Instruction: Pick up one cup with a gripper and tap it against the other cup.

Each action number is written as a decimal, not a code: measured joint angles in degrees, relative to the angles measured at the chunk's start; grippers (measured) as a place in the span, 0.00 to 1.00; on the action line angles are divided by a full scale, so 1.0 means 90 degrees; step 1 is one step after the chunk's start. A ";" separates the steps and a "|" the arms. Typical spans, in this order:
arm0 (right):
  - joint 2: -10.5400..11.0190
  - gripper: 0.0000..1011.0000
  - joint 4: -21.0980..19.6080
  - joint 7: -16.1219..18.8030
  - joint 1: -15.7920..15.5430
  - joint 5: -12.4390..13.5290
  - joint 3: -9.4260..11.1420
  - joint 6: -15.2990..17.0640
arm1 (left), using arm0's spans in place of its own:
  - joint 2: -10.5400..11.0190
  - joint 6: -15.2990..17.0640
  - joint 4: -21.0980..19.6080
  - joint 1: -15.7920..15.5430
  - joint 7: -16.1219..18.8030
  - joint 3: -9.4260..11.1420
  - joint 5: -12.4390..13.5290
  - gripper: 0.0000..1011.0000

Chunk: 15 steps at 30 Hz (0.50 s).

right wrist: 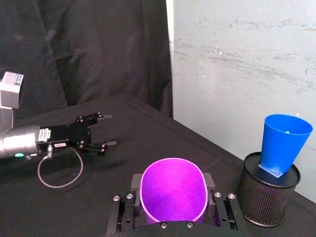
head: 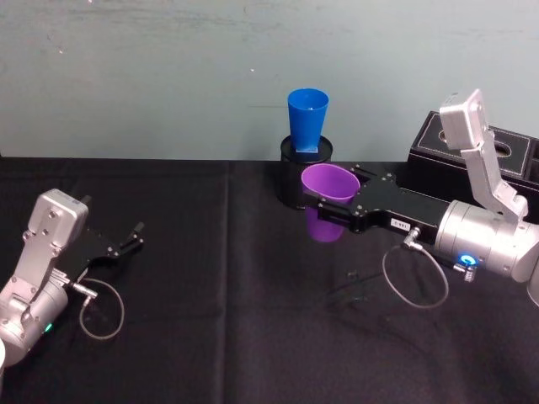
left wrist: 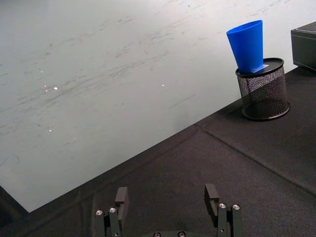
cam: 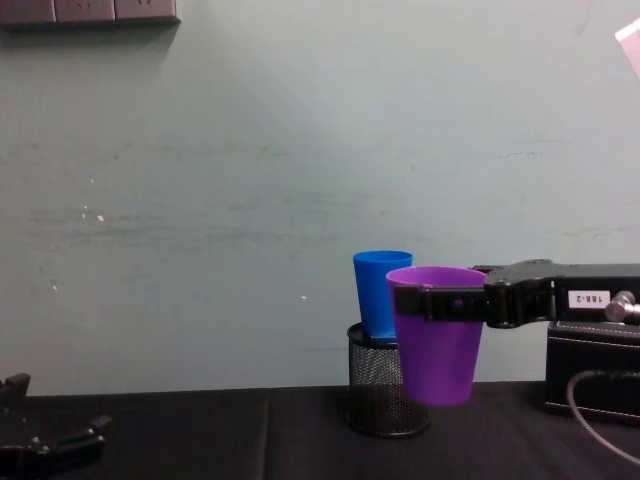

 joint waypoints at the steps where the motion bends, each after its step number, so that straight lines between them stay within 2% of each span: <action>1: 0.0012 0.72 0.0000 -0.0007 -0.0008 0.0000 -0.0026 -0.0030 | 0.0000 0.0000 0.0000 0.0000 0.0000 0.0000 0.0000 1.00; 7: 0.0071 0.71 -0.0041 -0.0135 -0.0026 -0.0150 -0.0132 -0.0141 | 0.0000 0.0000 0.0000 0.0000 0.0000 0.0000 0.0000 1.00; 15: 0.0065 0.72 -0.0035 -0.0130 -0.0027 -0.0141 -0.0122 -0.0135 | 0.0000 0.0000 0.0000 0.0000 0.0000 0.0000 0.0000 1.00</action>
